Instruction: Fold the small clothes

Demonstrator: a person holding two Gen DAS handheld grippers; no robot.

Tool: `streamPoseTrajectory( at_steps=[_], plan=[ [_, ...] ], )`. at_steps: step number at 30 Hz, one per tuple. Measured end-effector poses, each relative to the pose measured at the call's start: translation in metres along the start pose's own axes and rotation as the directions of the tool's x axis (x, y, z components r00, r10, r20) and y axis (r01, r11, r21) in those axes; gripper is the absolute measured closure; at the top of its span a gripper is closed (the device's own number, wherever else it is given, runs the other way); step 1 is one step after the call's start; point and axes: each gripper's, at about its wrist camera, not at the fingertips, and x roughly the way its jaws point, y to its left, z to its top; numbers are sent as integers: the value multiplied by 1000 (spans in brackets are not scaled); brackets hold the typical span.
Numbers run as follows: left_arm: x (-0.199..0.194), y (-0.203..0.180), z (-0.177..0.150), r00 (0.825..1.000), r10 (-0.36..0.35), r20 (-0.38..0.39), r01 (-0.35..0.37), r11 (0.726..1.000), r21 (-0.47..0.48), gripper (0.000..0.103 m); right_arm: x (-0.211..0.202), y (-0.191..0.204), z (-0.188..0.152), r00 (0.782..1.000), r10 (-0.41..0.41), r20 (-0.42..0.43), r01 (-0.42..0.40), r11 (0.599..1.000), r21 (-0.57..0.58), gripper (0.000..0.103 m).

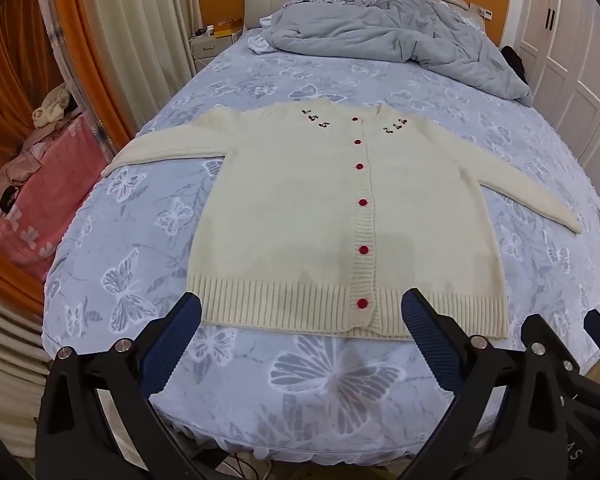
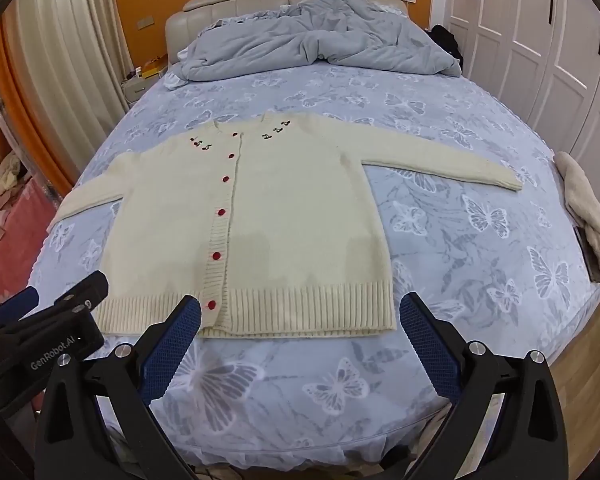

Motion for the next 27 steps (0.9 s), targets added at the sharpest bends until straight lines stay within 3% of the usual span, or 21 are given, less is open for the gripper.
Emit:
streamPoseTrajectory(
  at_steps=[27],
  plan=[
    [-5, 0, -5, 999, 41, 15, -41, 999, 12, 5, -6, 4, -3, 1000, 15, 7, -15, 1000, -4, 5]
  ],
)
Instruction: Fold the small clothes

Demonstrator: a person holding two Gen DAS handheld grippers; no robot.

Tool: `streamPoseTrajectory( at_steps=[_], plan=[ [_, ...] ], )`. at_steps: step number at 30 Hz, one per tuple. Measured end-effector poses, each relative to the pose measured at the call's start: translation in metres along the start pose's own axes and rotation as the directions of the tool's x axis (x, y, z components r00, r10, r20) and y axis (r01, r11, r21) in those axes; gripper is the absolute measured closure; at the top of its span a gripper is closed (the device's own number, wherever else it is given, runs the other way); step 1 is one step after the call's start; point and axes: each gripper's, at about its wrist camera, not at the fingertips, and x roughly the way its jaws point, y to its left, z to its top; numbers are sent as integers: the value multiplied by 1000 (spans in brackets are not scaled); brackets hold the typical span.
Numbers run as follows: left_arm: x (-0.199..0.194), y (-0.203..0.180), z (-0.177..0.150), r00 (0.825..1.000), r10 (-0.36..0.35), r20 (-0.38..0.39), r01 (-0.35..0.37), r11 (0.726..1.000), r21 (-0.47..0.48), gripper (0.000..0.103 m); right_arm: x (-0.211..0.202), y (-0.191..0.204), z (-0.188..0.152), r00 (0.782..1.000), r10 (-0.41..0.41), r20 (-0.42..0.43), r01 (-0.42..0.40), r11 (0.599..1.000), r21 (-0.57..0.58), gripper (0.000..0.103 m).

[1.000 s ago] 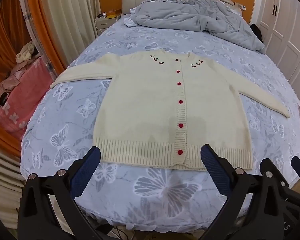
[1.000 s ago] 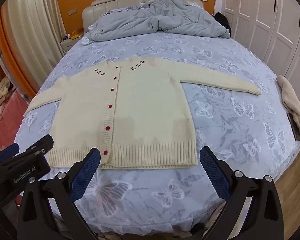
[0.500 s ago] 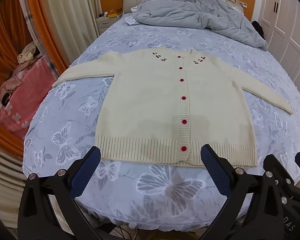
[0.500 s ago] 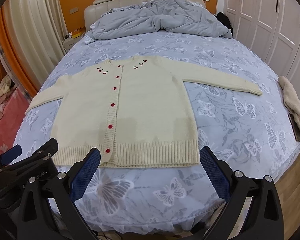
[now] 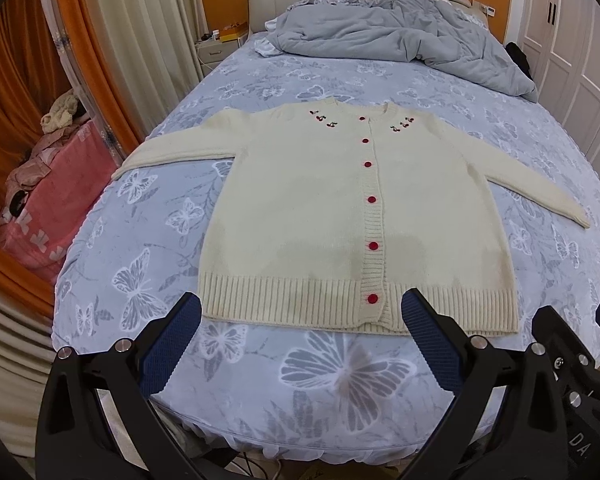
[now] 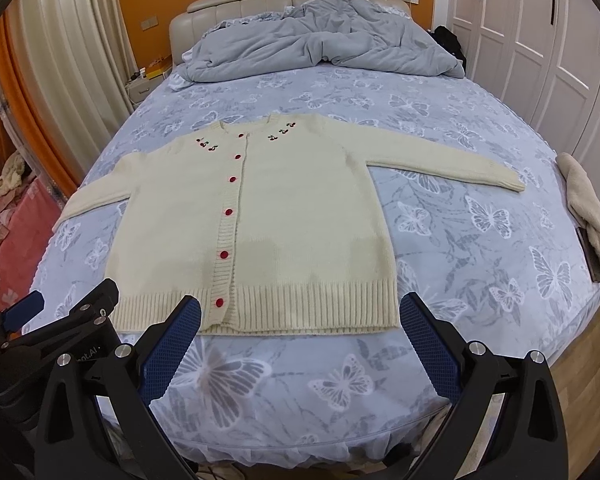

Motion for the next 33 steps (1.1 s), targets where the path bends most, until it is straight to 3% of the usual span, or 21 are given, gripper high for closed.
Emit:
streamPoseTrajectory(
  at_steps=[33],
  plan=[
    [9, 3, 3, 999, 32, -15, -32, 999, -2, 5, 7, 2, 3, 1000, 1, -21, -1, 1000, -7, 5]
  ],
)
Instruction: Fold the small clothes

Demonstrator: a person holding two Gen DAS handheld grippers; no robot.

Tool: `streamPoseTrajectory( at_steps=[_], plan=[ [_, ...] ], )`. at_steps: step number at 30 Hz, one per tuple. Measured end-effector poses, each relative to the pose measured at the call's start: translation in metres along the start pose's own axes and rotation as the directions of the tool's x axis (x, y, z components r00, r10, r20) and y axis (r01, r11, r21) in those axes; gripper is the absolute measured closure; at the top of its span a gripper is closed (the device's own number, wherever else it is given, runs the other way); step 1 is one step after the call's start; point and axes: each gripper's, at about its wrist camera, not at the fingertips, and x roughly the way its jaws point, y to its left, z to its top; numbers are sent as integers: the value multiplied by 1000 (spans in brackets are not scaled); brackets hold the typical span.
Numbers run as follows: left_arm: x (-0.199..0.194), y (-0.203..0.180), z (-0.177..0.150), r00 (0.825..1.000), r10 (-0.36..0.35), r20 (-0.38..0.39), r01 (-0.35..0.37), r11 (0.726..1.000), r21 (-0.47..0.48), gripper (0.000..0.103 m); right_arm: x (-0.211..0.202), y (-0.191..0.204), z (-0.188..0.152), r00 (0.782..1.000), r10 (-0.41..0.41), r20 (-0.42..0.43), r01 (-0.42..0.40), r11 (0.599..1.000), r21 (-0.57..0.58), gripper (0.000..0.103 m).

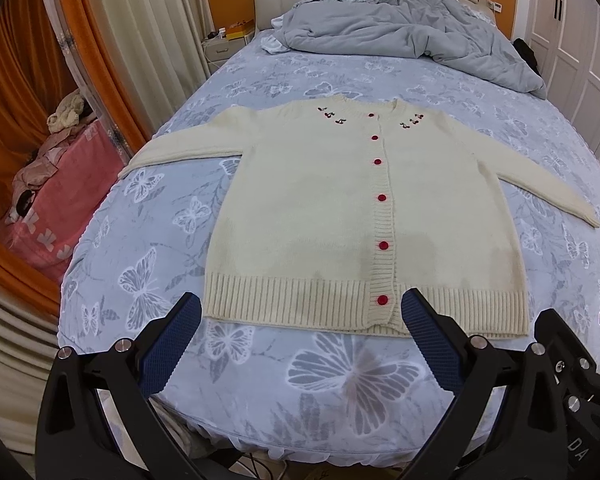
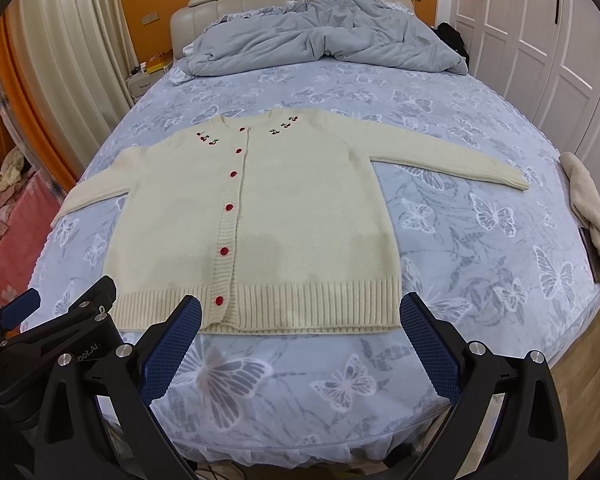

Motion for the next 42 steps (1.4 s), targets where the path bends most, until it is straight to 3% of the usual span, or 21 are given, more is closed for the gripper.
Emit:
streamPoseTrajectory(
  at_steps=[20, 24, 29, 35, 38, 42],
  plan=[
    [11, -3, 7, 1000, 13, -15, -13, 1000, 1, 5, 17, 1, 10, 1000, 7, -25, -7, 1000, 6, 5],
    [31, -1, 7, 996, -58, -68, 56, 998, -33, 5, 36, -17, 15, 994, 108, -34, -107, 994, 26, 6],
    [65, 21, 1, 987, -121, -106, 106, 985, -138, 5, 84, -113, 36, 991, 125, -57, -112, 975, 192, 6],
    [106, 42, -5, 986, -117, -122, 90, 975, -205, 5, 167, -294, 94, 999, 36, -41, -14, 895, 446, 6],
    [121, 41, -5, 988, -97, -119, 73, 979, -192, 5, 206, -364, 121, 999, -11, -42, 32, 837, 547, 9],
    [140, 36, 0, 991, -72, -113, 52, 984, -172, 5, 255, -431, 136, 999, -7, -34, 29, 716, 697, 19]
  ],
)
